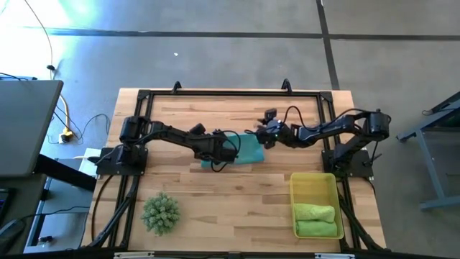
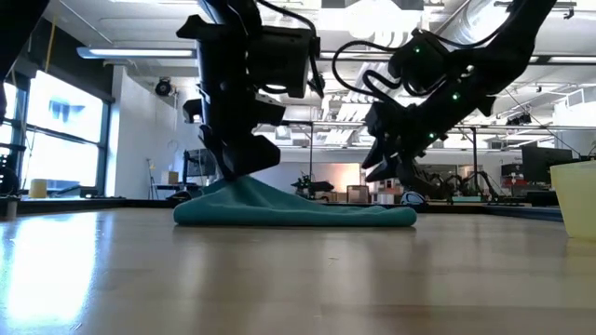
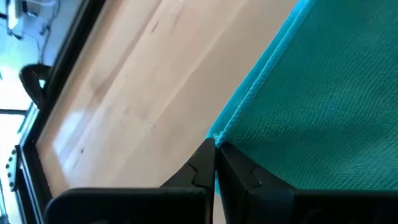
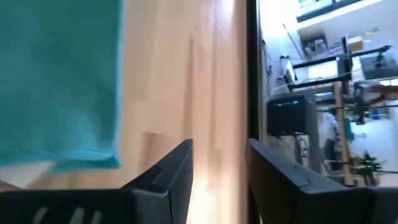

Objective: Roll microfiber towels into tight, uniform cylinder then place into a basket
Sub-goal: Fold the blue microfiber cloth

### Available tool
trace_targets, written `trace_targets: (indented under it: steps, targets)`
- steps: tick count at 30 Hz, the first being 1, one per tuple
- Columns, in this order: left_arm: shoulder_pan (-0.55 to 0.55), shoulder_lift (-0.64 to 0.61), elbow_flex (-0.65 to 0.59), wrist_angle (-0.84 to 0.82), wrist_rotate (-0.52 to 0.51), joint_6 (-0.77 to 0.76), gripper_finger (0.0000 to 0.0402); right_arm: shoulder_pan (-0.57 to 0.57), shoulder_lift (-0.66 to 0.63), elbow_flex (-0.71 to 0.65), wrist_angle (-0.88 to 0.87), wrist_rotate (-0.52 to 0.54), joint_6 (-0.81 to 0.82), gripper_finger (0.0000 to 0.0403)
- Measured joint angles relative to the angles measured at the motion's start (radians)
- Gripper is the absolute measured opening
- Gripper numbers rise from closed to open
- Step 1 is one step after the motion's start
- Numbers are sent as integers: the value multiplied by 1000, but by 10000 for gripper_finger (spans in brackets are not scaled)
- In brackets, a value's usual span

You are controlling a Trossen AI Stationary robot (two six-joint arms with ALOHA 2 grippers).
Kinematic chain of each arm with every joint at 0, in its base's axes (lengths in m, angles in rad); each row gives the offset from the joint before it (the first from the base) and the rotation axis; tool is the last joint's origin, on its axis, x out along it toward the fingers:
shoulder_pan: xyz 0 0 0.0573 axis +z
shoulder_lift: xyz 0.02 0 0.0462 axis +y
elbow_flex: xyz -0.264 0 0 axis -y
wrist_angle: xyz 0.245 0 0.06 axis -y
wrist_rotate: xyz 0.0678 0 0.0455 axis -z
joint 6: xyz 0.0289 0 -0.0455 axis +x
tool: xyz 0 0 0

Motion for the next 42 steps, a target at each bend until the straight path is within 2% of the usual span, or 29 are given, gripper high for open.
trace_targets:
  steps: [6,11,15,21,24,27,35,42]
  targets:
    - [17,0,0,0,51,42,0,63,0,0,-19,-83,145,132]
    - [17,0,0,0,51,44,8,102,0,0,-27,-253,349,128]
    - [17,0,0,-1,22,54,39,105,0,0,-40,-365,524,128]
    - [17,0,0,-2,23,111,103,104,0,0,-118,-372,673,128]
    - [17,0,0,-3,39,109,121,104,0,0,-179,-372,720,128]
    - [16,0,11,-1,100,105,126,102,0,0,-220,-373,747,128]
    - [15,0,11,23,339,104,126,88,0,0,-235,-370,732,128]
    - [11,0,11,122,461,104,126,23,0,0,-234,-359,650,128]
